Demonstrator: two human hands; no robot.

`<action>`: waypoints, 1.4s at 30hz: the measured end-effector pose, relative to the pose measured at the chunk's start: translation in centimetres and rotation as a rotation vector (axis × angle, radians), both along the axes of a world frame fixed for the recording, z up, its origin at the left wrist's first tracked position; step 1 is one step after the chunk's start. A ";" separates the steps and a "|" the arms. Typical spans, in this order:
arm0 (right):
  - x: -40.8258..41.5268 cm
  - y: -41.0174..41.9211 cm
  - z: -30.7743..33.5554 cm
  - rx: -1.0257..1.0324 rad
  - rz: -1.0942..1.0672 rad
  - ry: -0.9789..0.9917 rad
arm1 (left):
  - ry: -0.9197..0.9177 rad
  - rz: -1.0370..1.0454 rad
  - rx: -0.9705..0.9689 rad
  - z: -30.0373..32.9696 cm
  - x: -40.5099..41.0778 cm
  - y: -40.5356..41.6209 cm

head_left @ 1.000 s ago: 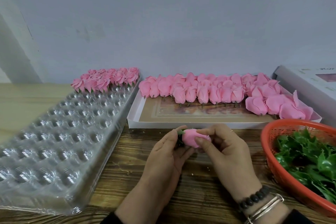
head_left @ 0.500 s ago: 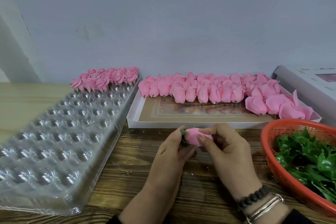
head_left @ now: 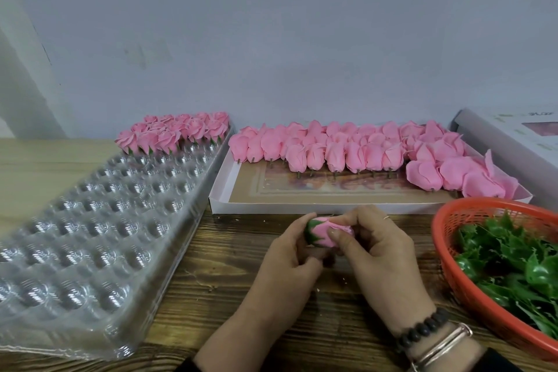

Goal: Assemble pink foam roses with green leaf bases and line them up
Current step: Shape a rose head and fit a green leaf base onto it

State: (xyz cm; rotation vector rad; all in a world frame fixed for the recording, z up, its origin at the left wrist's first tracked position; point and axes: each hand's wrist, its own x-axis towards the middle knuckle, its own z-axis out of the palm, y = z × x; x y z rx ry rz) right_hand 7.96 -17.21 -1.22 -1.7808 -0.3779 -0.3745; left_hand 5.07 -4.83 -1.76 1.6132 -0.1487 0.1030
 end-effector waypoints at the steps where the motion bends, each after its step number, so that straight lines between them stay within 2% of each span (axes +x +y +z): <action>1: 0.0 0.1 0.0 0.010 0.014 0.007 | -0.031 0.049 0.094 0.0 0.1 0.1; 5: -0.3 0.1 0.1 -0.010 0.091 0.012 | -0.122 0.213 0.450 -0.1 0.2 0.8; 8: -0.7 0.3 0.4 -0.084 0.175 -0.051 | -0.131 0.251 0.514 0.0 0.1 0.8; 12: -1.2 0.4 0.8 -0.258 0.278 -0.219 | -0.104 0.248 0.489 0.3 -0.2 0.4; 16: -1.6 0.6 1.1 -0.363 0.307 -0.314 | -0.084 0.210 0.331 0.9 -0.8 -0.4; 19: -1.7 0.7 1.2 -0.341 0.287 -0.355 | -0.031 0.093 0.171 1.6 -0.9 -0.6; 21: -1.7 0.7 1.2 -0.226 0.220 -0.363 | 0.016 0.068 0.005 2.0 -1.0 -0.4; 23: -1.5 0.7 1.1 -0.137 0.138 -0.377 | 0.074 0.119 -0.243 2.0 -0.7 -0.2; 25: -1.4 0.8 0.9 -0.127 0.088 -0.333 | 0.123 0.179 -0.475 1.9 -0.3 0.0; 29: -1.5 1.7 0.3 -0.177 0.156 -0.187 | 0.198 0.211 -0.762 1.7 0.2 0.0; 32: -1.8 2.1 0.2 -0.252 0.213 -0.158 | 0.267 0.140 -0.827 1.7 0.0 -0.3; 37: -1.7 2.1 0.1 -0.281 0.152 -0.186 | 0.307 0.058 -0.846 1.5 -0.3 -1.0; 39: -1.8 2.1 0.2 -0.229 0.154 -0.161 | 0.336 0.039 -0.852 1.5 -0.3 -0.9; 42: -1.6 1.8 0.7 -0.022 0.281 0.016 | 0.334 -0.029 -0.870 1.6 -0.1 -0.2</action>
